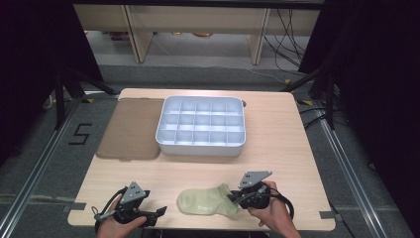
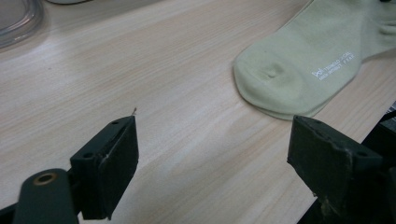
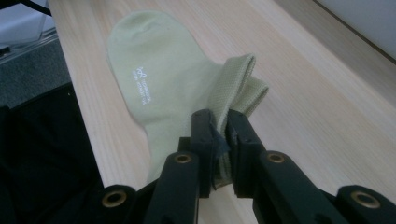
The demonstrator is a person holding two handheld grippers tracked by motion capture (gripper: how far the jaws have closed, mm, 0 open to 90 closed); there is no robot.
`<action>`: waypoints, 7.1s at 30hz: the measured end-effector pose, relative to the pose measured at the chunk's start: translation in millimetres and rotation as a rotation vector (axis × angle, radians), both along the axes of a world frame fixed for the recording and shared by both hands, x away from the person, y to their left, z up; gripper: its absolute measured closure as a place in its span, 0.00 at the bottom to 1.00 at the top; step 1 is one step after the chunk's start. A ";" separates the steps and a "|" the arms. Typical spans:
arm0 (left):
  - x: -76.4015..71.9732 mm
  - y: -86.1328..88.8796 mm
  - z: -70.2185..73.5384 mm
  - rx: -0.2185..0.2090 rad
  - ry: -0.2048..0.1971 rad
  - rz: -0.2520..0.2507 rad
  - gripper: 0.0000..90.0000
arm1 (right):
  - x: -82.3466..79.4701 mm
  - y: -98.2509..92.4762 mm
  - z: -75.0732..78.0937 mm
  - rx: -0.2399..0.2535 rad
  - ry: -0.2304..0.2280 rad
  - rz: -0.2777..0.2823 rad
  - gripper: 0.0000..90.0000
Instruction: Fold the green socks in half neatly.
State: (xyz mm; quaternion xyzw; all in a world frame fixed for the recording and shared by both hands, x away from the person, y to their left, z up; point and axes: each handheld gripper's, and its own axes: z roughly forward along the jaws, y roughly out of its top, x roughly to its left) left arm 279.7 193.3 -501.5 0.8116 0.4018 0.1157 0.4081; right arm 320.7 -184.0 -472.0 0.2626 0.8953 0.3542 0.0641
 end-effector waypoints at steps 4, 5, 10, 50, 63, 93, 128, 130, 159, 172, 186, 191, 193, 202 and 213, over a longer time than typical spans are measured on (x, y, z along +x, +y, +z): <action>1.6 -1.6 -1.0 -0.019 0.024 -0.011 0.18 | 5.4 -11.4 -1.8 -0.006 0.027 0.005 0.92; 2.1 -2.4 -1.0 -0.028 0.029 -0.004 0.18 | 6.9 -13.9 -2.7 -0.008 0.022 0.002 0.92; 6.5 -16.1 -1.8 -0.037 0.041 -0.014 0.19 | 14.0 -23.8 -6.6 -0.016 0.045 0.004 0.92; 32.5 -89.7 -7.2 0.001 0.057 -0.155 0.93 | 14.4 -29.1 -18.2 -0.029 0.050 -0.006 0.90; 27.5 -91.4 17.7 -0.035 0.025 -0.214 0.93 | 14.5 -20.4 -17.0 -0.005 0.030 0.006 0.90; 32.9 -83.6 40.6 -0.102 0.014 -0.198 0.93 | 20.0 45.4 -29.8 -0.043 0.033 0.106 0.96; 35.2 -132.7 36.7 -0.132 0.027 -0.270 0.93 | 29.4 16.0 -29.7 0.034 0.084 0.033 0.94; 35.6 -136.5 33.0 -0.117 0.022 -0.282 0.93 | 30.8 14.8 -30.5 0.042 0.085 0.034 0.94; 41.5 -173.3 11.3 -0.101 0.093 -0.333 0.70 | 35.7 -23.5 -13.1 0.133 0.077 -0.089 0.87; 50.7 -122.4 35.7 -0.183 0.009 -0.276 0.78 | 30.2 -28.0 -6.3 0.156 0.046 -0.090 0.85; 39.8 -127.7 -10.3 -0.033 0.083 -0.297 0.91 | 22.4 -18.6 -3.7 0.137 0.047 -0.055 0.84; 33.2 -129.2 -9.6 -0.030 0.100 -0.250 0.92 | 10.8 -9.5 5.2 0.151 0.027 -0.013 0.84; 31.7 -129.4 -9.7 -0.034 0.101 -0.232 0.92 | 5.6 -5.0 6.1 0.153 0.030 -0.005 0.85; 30.8 -126.7 -10.5 -0.048 0.103 -0.231 0.92 | -4.9 12.4 1.9 0.183 0.057 0.040 0.93; 28.2 -124.1 -11.0 -0.052 0.105 -0.229 0.91 | -15.4 28.0 -18.6 0.058 0.115 0.085 0.96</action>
